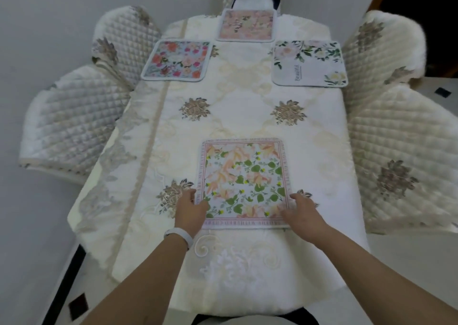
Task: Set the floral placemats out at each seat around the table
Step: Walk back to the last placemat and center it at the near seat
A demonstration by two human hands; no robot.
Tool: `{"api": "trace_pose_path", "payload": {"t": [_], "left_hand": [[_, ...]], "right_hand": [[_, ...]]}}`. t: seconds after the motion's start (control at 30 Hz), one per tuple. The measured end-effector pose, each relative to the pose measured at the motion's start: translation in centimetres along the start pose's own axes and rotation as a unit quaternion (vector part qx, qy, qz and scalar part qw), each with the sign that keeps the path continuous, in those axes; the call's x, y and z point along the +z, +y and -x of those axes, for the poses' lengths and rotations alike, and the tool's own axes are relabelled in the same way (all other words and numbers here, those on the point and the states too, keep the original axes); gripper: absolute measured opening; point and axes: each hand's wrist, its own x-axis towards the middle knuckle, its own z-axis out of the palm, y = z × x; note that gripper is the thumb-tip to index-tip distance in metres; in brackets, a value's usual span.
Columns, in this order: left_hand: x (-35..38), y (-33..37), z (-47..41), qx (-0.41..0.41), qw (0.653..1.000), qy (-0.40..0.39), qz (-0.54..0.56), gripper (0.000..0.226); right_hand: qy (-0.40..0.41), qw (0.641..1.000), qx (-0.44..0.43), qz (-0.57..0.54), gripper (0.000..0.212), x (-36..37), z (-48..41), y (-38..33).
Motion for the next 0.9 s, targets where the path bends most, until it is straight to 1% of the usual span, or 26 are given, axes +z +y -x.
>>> {"api": "trace_pose_path", "payload": {"t": [0.07, 0.17, 0.27, 0.3, 0.4, 0.47, 0.6, 0.7, 0.9], "left_hand": [[0.4, 0.7, 0.2, -0.030, 0.999, 0.016, 0.028, 0.042], [0.8, 0.8, -0.6, -0.052, 0.997, 0.042, 0.035, 0.040], [1.0, 1.1, -1.1, -0.061, 0.997, 0.040, 0.016, 0.029], [1.1, 1.1, -1.2, -0.062, 0.997, 0.040, 0.008, 0.027], [1.2, 1.1, -1.4, -0.054, 0.998, 0.038, -0.017, 0.025], [1.4, 1.2, -1.6, -0.048, 0.998, 0.040, -0.026, 0.026], [1.4, 0.7, -1.8, -0.052, 0.998, 0.042, 0.001, 0.024], [1.4, 0.2, -1.6, -0.038, 0.999, 0.035, 0.014, 0.024], [2.3, -0.2, -0.4, 0.000, 0.996, 0.054, 0.067, 0.026]], "right_hand": [[-0.006, 1.000, 0.011, -0.028, 0.076, -0.1, -1.0, -0.5], [0.010, 0.997, 0.031, -0.070, 0.070, -0.4, -2.6, -0.7], [0.035, 0.988, 0.053, -0.140, 0.063, -0.8, -3.5, -0.6], [0.035, 0.986, 0.050, -0.157, 0.056, -1.0, -3.8, -0.5], [0.029, 0.988, 0.041, -0.143, 0.027, -1.6, -4.3, 0.0], [0.030, 0.988, 0.034, -0.146, 0.017, -2.0, -4.4, 0.1], [0.018, 0.983, 0.035, -0.178, 0.018, -2.1, -4.5, 0.1], [-0.002, 0.984, 0.031, -0.177, 0.019, -1.5, -4.4, 0.0], [-0.003, 0.979, 0.024, -0.204, 0.022, -1.5, -2.9, -0.4]]}}
